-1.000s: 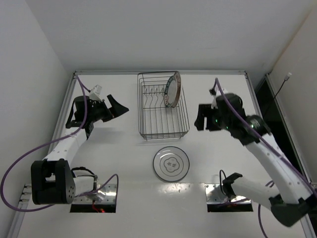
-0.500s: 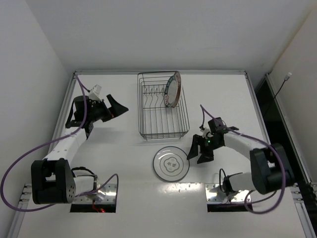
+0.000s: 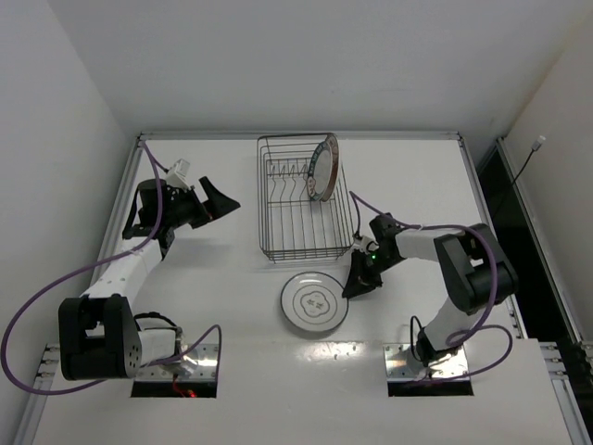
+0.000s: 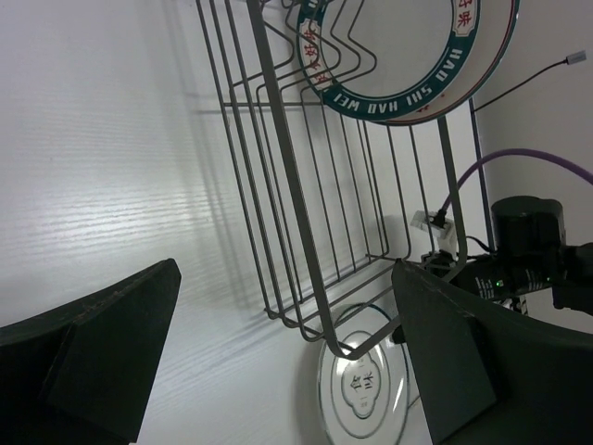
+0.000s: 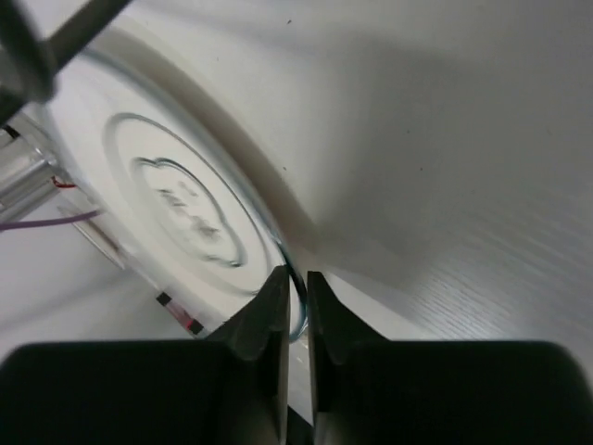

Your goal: Load the plates into the dish rack

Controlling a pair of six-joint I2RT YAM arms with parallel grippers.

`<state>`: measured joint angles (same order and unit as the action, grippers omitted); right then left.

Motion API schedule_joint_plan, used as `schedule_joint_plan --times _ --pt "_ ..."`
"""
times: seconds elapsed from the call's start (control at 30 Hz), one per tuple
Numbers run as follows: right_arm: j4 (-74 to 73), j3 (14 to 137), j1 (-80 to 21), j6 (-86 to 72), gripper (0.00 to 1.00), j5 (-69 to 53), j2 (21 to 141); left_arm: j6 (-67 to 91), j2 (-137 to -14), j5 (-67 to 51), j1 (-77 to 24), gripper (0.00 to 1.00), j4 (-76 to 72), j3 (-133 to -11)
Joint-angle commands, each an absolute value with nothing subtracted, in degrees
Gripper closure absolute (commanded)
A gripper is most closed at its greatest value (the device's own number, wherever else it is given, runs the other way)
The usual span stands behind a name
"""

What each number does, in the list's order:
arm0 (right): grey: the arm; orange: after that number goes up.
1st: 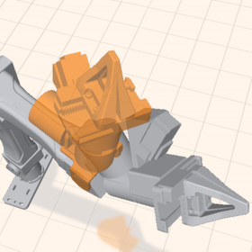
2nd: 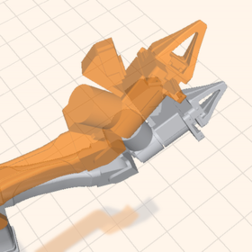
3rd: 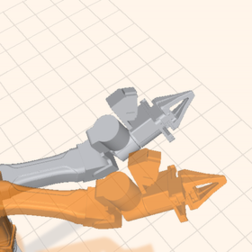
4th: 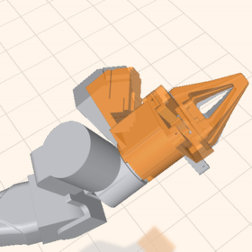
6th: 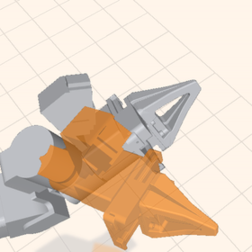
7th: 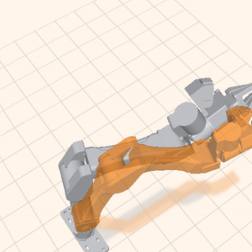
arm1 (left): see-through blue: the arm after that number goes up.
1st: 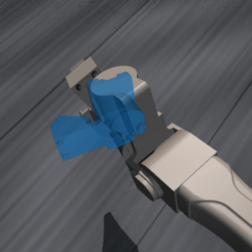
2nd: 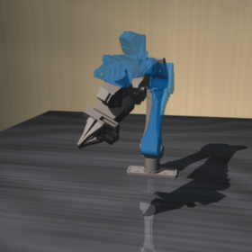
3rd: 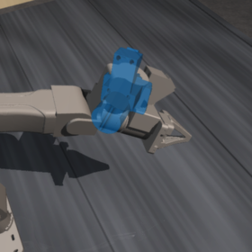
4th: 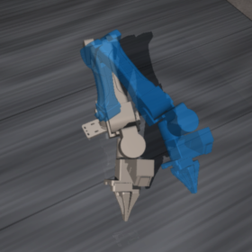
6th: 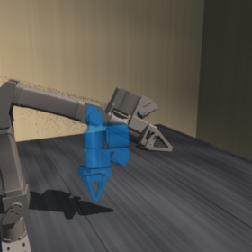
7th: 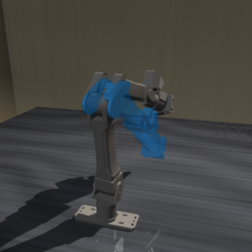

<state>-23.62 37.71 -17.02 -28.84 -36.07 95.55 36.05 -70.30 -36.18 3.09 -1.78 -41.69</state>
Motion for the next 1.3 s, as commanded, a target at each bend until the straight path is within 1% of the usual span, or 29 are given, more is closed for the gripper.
schedule_joint_plan --times 0.0,0.1,0.2,0.23,0.33,0.37,0.47,0.53,0.57,0.63,0.67,0.73,0.77,0.83,0.93,1.1,1.2,1.27 --pt "-22.41 39.9 -16.61 -27.08 0.99 -36.47 97.56 35.34 -70.22 -36.74 3.69 0.02 -2.37 -43.86" --pt "-23.47 39.9 -16.61 -27.07 1.0 -35.26 96.78 35.33 -70.22 -36.21 3.69 0.02 -1.85 -43.86" --pt "-29.25 39.9 -18.01 -27.07 1.0 -30.16 89.49 34.8 -70.22 -36.21 3.69 0.02 -1.32 -44.38" --pt "-32.49 39.9 -18.02 -26.46 1.0 -28.49 84.51 34.8 -70.22 -36.21 3.69 0.02 -1.32 -44.38" --pt "-38.3 41.3 -19.34 -26.46 1.0 -25.41 76.58 34.8 -70.22 -36.21 3.69 0.02 -1.32 -44.38" --pt "-42.58 42.18 -19.86 -26.46 1.0 -22.88 71.68 34.8 -70.75 -36.21 3.69 0.02 -1.32 -44.38" --pt "-50.06 48.14 -20.48 -26.46 1.0 -18.29 63.93 34.8 -70.75 -36.21 3.69 0.02 -1.32 -44.38" --pt "-53.16 51.22 -20.48 -26.98 1.0 -16.62 61.53 34.8 -70.75 -36.21 3.69 0.02 -0.79 -44.38" --pt "-55.96 54.98 -20.48 -26.98 1.0 -16.61 60.91 34.8 -70.75 -35.6 3.69 0.02 -0.79 -44.38" --pt "-58.79 60.0 -20.48 -26.46 1.0 -15.82 60.91 34.8 -70.75 -35.6 3.69 0.02 -0.79 -44.38" --pt "-60.97 65.42 -20.48 -26.46 1.0 -15.82 61.43 34.8 -70.75 -35.6 3.69 0.02 -0.79 -44.38" --pt "-63.09 71.51 -20.48 -25.85 1.0 -13.72 63.7 34.8 -70.75 -35.6 3.69 0.02 -0.79 -44.38" --pt "-63.98 77.63 -20.48 -25.84 1.0 -12.84 64.76 34.8 -70.75 -35.6 3.69 0.02 -0.79 -44.38" --pt "-65.12 85.29 -20.48 -25.84 1.0 -9.33 68.09 34.8 -70.75 -35.07 3.69 0.02 -0.26 -44.38" --pt "-64.43 91.38 -20.48 -25.31 1.0 -7.04 71.79 34.8 -70.75 -35.07 3.69 0.02 -0.26 -44.38" --pt "-58.9 95.61 -20.48 -25.31 1.0 -4.05 78.73 34.28 -70.75 -35.07 3.69 0.02 0.26 -44.38" --pt "-56.87 100.62 -20.48 -25.84 1.0 -0.89 82.52 34.28 -71.27 -35.07 3.69 0.02 0.26 -44.38" --pt "-55.82 105.63 -20.48 -25.84 1.0 0.87 87.35 34.28 -71.28 -35.07 3.69 0.02 0.26 -44.38"
